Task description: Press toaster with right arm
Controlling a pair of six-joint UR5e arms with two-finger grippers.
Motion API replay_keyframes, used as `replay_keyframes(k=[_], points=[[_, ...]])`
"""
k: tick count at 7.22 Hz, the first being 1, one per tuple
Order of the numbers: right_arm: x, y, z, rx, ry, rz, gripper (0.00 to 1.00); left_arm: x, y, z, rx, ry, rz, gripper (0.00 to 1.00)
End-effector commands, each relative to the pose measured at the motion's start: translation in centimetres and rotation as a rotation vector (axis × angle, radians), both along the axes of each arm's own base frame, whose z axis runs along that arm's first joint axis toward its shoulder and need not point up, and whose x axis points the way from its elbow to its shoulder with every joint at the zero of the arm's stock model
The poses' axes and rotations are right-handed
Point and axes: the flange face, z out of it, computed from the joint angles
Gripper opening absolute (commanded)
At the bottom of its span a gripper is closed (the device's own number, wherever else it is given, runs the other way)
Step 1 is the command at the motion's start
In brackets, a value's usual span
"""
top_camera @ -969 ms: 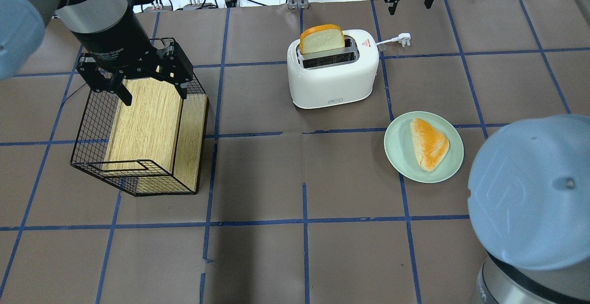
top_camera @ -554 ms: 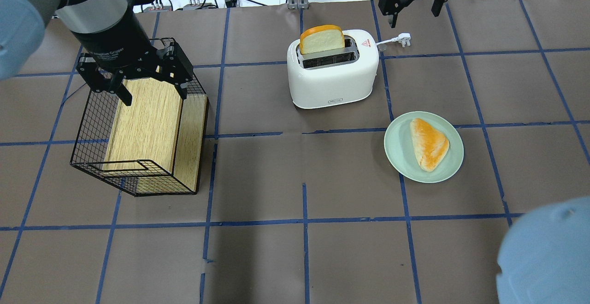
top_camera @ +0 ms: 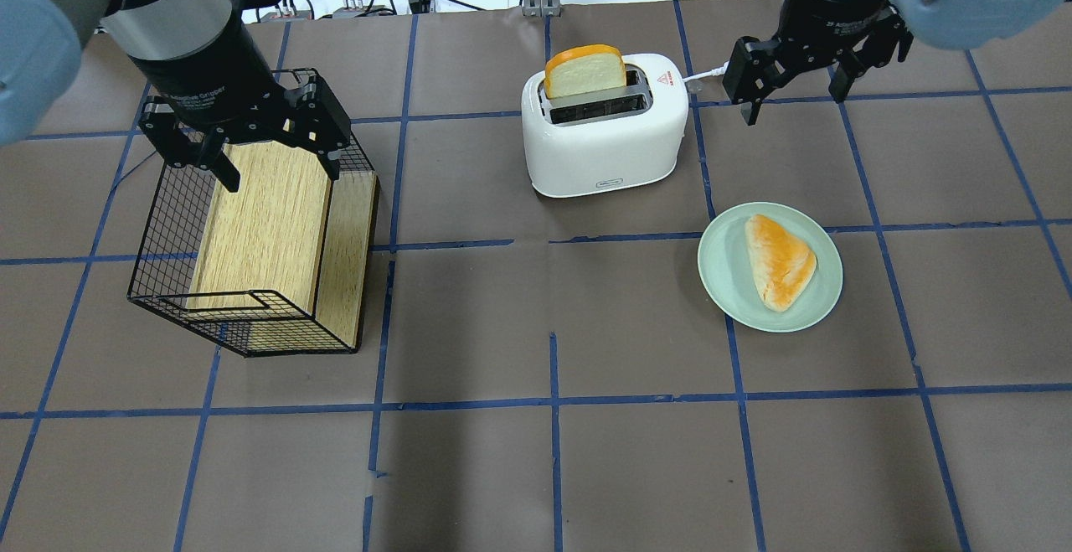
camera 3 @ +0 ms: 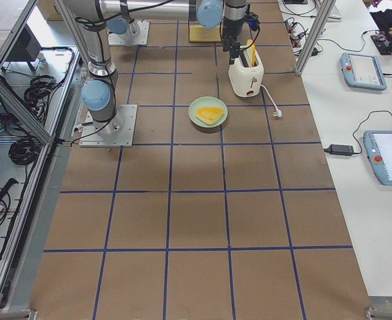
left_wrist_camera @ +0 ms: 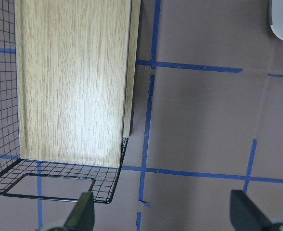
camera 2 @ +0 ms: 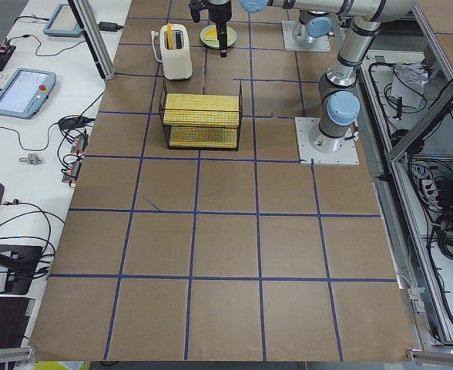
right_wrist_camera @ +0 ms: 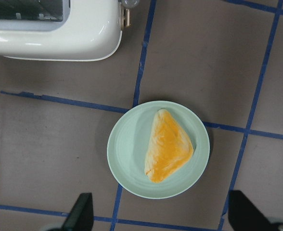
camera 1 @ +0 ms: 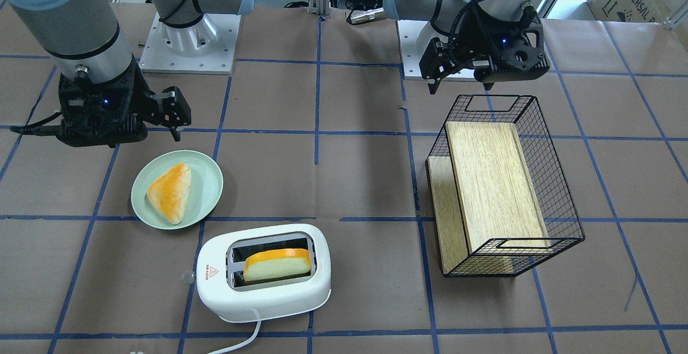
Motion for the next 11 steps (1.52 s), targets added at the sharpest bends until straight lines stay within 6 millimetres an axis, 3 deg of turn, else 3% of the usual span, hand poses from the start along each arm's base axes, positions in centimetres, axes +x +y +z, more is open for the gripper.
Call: replay_keyframes(k=[1, 3, 11], points=[[-1.8, 1.2, -0.2, 0.055, -0.002, -0.036, 1.00, 0.0, 0.0, 0.0, -0.001, 0.000, 0.000, 1.00], [-1.1, 1.3, 1.2, 0.014, -0.021, -0.026, 1.00, 0.1, 0.0, 0.0, -0.001, 0.000, 0.001, 1.00], [-1.1, 0.9, 0.8, 0.000, -0.067, -0.097, 1.00, 0.0, 0.0, 0.0, 0.001, 0.000, 0.000, 1.00]])
